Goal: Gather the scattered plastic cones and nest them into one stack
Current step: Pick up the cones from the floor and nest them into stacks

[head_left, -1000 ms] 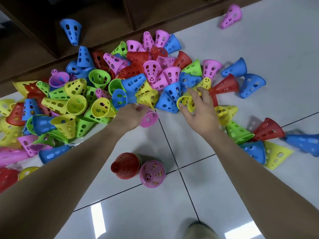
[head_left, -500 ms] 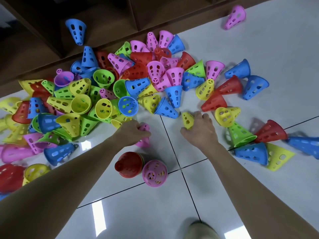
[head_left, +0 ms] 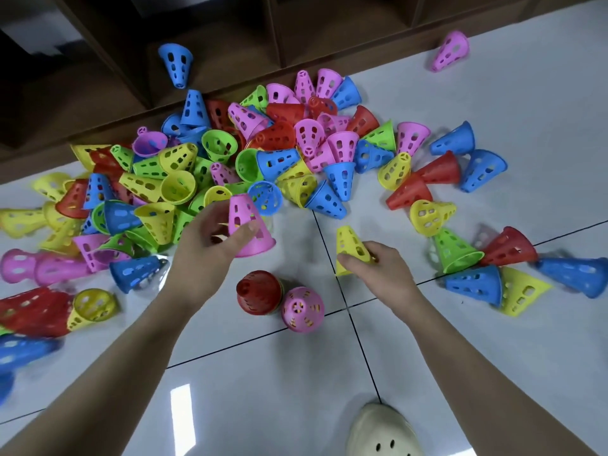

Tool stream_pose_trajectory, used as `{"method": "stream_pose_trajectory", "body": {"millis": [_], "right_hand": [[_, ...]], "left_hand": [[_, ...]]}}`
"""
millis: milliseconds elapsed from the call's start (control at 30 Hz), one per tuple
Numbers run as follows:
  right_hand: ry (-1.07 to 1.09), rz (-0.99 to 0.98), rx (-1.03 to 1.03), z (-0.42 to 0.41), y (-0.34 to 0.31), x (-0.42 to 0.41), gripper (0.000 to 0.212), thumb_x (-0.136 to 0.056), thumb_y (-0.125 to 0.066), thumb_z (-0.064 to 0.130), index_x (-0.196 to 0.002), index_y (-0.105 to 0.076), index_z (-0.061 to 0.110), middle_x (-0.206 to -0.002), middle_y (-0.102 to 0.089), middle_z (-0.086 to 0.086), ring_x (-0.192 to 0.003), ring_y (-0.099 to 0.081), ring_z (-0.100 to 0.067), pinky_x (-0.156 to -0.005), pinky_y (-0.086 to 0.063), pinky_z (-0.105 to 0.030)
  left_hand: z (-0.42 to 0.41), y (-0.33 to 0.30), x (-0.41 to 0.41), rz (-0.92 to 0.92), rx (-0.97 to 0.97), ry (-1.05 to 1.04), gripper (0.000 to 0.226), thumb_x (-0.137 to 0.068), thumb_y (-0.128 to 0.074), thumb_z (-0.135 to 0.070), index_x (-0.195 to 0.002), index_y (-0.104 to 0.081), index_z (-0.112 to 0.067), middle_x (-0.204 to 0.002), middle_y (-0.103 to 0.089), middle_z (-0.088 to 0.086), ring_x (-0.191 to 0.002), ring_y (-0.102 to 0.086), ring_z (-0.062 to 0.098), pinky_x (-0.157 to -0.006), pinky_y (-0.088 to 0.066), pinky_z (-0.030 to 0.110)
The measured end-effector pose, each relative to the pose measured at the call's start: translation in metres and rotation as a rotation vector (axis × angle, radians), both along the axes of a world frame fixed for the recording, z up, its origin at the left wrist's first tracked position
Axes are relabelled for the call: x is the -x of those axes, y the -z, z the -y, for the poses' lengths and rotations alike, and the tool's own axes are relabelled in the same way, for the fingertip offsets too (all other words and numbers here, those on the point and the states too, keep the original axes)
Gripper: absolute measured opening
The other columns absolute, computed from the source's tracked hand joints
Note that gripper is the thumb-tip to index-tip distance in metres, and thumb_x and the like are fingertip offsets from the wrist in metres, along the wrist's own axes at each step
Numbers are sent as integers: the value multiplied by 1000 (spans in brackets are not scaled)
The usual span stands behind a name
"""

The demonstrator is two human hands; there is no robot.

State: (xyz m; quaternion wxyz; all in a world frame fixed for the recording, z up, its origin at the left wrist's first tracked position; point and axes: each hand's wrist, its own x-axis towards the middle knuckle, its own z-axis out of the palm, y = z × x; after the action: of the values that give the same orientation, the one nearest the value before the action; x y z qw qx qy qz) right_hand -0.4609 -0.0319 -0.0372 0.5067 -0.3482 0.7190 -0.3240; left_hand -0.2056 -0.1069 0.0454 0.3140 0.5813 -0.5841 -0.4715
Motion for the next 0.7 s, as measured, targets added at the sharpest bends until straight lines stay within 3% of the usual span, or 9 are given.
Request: {"method": "stream_pose_trajectory", "body": {"millis": [67, 133, 233, 300, 433, 600, 700], "right_hand": [[-5, -11, 70, -9, -12, -8, 21, -82, -78, 38, -82, -70, 19, -68, -60, 9, -62, -52, -2, -61, -42, -16], [41, 79, 140, -16, -24, -15, 16, -85, -76, 33, -84, -69, 18, -69, -60, 12, -65, -52, -3, -65, -42, -20], [74, 208, 211, -26, -44, -26, 10, -87, -75, 28, -88, -68, 19, -75, -63, 7, -72, -56, -6, -71, -45, -23], [54, 254, 271, -32, -52, -33, 15, -83, -76, 30, -94, -69, 22, -83, -67, 3, -79, -61, -8, -75, -50, -23], [7, 262, 327, -45, -58, -44, 25, -80, -76, 30, -102, -68, 23, -86, -69, 9, -86, -66, -10, -76, -54, -25], [-23, 151, 345, -57, -56, -55, 39, -73, -76, 42, -108, -65, 28, -97, -72, 8, -91, -68, -14, -81, -56, -31], [-66, 122, 384, -64, -48, -63, 40, -77, -80, 30, -113, -62, 25, -102, -72, 7, -99, -68, -13, -88, -56, -32]], "left_hand": [[-22, -5, -5, 37, 52, -11, 34, -82, -74, -38, -113, -67, -26, -98, -73, -8, -87, -64, 14, -75, -49, 22], [-44, -6, -8, 83, 85, 16, 36, -81, -73, -38, -115, -66, -26, -96, -71, -12, -82, -60, 8, -71, -45, 17], [-66, 5, -14, 127, 86, 43, 40, -80, -71, -36, -118, -65, -27, -103, -69, -15, -92, -63, 9, -77, -46, 19], [-73, 16, -19, 172, 94, 55, 38, -80, -73, -30, -117, -64, -27, -106, -67, -20, -99, -62, 6, -79, -44, 11], [-82, 38, -26, 270, 105, 101, 41, -84, -75, -9, -117, -61, -30, -111, -62, -29, -106, -59, 1, -84, -39, 3], [-83, 50, -31, 307, 68, 118, 47, -88, -73, -19, -129, -57, -35, -120, -61, -28, -108, -57, 0, -94, -46, 19], [-82, 53, -37, 309, -22, 175, 56, -84, -64, -39, -138, -52, -37, -128, -61, -19, -116, -55, 6, -98, -44, 24]]}}
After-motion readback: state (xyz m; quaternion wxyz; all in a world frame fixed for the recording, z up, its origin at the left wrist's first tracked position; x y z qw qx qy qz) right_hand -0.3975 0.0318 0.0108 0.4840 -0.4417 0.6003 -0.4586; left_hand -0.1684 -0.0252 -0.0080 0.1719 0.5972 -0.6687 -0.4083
